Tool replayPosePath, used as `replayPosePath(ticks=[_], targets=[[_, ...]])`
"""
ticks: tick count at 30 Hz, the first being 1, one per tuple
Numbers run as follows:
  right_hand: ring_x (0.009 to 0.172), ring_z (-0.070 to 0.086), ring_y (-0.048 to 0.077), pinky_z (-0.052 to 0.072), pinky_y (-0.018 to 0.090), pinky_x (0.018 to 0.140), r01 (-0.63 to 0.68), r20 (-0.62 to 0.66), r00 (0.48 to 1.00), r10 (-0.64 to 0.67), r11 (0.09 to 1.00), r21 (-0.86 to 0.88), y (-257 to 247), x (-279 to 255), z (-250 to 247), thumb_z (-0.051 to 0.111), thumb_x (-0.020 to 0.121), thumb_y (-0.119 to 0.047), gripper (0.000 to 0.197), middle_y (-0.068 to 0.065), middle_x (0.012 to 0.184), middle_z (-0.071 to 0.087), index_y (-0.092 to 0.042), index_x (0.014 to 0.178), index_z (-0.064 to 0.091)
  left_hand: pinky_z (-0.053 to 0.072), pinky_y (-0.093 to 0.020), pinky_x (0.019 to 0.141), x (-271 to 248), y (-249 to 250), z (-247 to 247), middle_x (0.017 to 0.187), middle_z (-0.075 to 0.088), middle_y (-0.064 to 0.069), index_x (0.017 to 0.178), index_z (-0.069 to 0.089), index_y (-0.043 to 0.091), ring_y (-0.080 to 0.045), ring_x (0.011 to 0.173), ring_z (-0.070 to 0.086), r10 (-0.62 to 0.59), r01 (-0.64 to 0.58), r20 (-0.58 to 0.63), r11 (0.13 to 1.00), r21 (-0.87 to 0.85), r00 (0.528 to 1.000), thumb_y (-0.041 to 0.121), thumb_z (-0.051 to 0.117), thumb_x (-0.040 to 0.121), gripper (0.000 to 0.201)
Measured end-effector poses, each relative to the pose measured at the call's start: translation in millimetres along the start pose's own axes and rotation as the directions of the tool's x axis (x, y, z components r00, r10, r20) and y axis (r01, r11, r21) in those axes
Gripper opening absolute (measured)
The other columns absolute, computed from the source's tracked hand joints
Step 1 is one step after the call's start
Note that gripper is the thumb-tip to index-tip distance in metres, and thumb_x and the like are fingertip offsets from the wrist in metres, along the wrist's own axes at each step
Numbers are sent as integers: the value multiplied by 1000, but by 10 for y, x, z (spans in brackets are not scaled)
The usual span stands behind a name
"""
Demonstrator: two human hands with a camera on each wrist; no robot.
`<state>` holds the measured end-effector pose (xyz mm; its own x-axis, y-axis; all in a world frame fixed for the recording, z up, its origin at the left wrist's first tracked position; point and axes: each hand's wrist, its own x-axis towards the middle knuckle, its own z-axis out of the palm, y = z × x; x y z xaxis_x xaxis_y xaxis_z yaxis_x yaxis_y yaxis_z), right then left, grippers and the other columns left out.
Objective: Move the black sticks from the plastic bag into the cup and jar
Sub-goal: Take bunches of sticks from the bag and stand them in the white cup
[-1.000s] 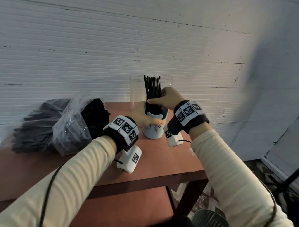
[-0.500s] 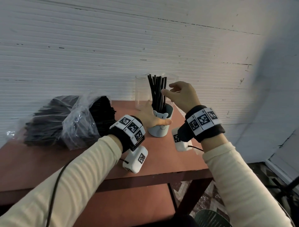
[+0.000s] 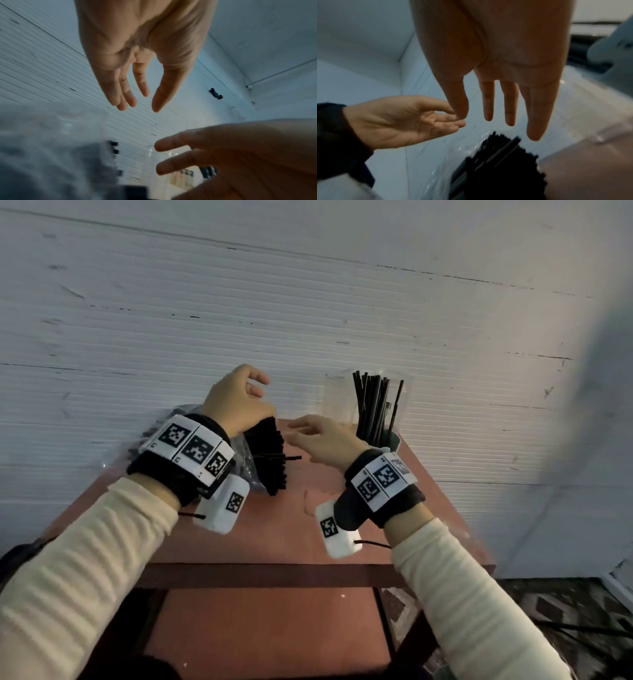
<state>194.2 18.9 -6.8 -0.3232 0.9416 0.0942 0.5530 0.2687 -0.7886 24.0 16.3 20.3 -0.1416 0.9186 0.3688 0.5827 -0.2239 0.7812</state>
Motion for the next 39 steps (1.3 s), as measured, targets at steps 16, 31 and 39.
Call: replayPosePath(ticks=[16,31,39], targets=[[79,54,26,46,36,70,-155,67,986,152,986,56,7,152,226,75,79,-14,10,12,87,63,-22,79,69,46,-27,86,-185,-570,-275,149,41,-3,141,45,29,-18,110,56,-99,32,252,965,258,963,1,73,77,75],[55,61,7,51,14,55,-104,84,993,86,967,234,110,90,250,71,83,-2,33,4,72,61,5,114,65,44,-16,61,-223,-616,-293,146,43,-8,142,39,32,-8,85,53,-142,100,191,972,214,971,5,75,78,78],[91,71,27,59,40,78,-258,238,954,181,900,350,128,11,228,75,82,-21,45,10,109,67,-17,123,57,47,-26,90,-216,-626,-266,150,40,-1,144,40,27,-18,118,53,-157,113,178,966,233,972,7,76,76,79]])
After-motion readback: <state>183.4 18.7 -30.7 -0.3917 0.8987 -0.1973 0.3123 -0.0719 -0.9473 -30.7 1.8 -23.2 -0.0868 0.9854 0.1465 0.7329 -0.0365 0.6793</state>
